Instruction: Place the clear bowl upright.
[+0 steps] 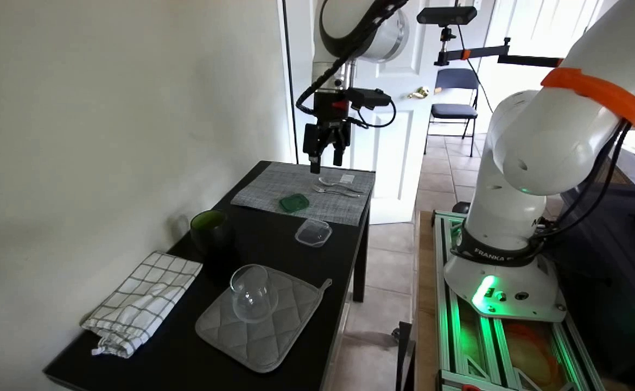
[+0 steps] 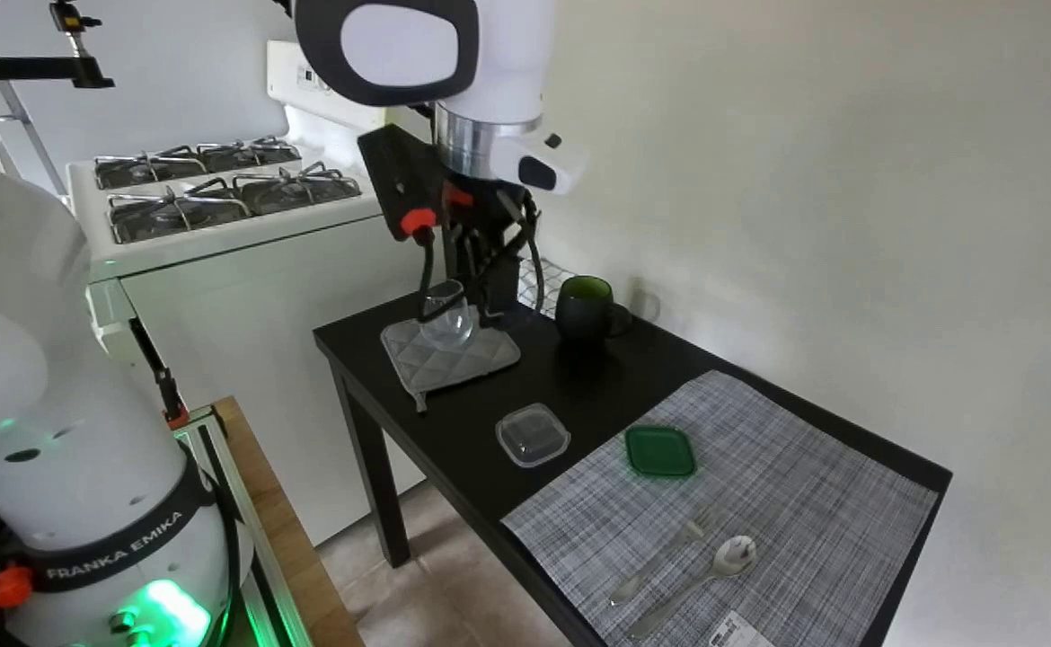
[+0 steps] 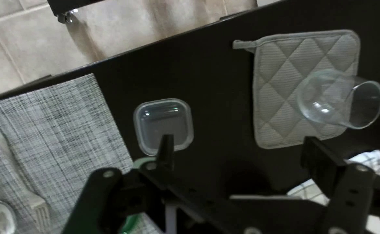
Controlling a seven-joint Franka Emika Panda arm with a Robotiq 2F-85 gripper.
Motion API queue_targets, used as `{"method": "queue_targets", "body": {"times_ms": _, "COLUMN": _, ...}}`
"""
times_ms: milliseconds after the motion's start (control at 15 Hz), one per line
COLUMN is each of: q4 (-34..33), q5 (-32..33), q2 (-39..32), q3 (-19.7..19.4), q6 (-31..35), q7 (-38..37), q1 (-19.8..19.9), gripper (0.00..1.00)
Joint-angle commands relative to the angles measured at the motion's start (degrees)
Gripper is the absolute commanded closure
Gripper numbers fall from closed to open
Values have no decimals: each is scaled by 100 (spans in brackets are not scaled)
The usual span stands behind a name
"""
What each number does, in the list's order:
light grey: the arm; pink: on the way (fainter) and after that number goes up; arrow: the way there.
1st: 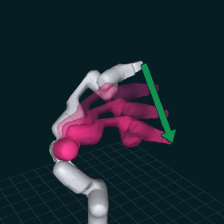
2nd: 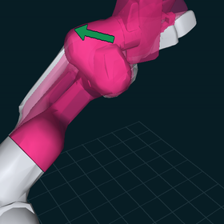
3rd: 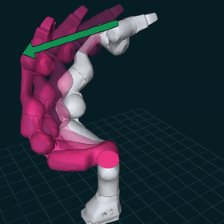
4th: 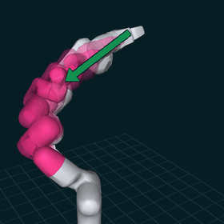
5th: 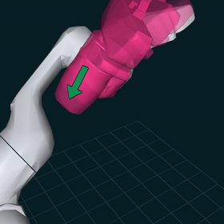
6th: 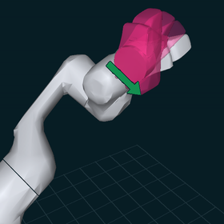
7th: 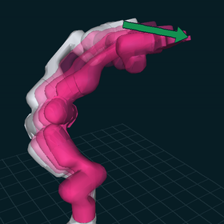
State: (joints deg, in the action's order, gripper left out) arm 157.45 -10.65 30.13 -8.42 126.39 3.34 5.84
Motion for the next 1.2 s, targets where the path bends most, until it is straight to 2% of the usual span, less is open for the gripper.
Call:
{"method": "queue_targets", "body": {"times_ms": 0, "q4": -222, "q5": 300, "q2": -1122, "q3": 16, "q6": 682, "q7": -533, "q1": 407, "gripper": 0}}
{"method": "queue_targets", "body": {"times_ms": 200, "q4": -363, "q5": 605, "q2": -1959, "q3": 53, "q6": 1431, "q7": -755, "q1": 510, "gripper": 0}}
{"method": "queue_targets", "body": {"times_ms": 533, "q4": -849, "q5": 524, "q2": -3089, "q3": -37, "q6": 1872, "q7": -951, "q1": 431, "gripper": 0}}
{"method": "queue_targets", "body": {"times_ms": 867, "q4": -1414, "q5": -198, "q2": -3926, "q3": -1, "q6": 1770, "q7": -561, "q1": 432, "gripper": 0}}
{"method": "queue_targets", "body": {"times_ms": 1133, "q4": -1785, "q5": -1062, "q2": -4474, "q3": 151, "q6": 1640, "q7": -113, "q1": 599, "gripper": 0}}
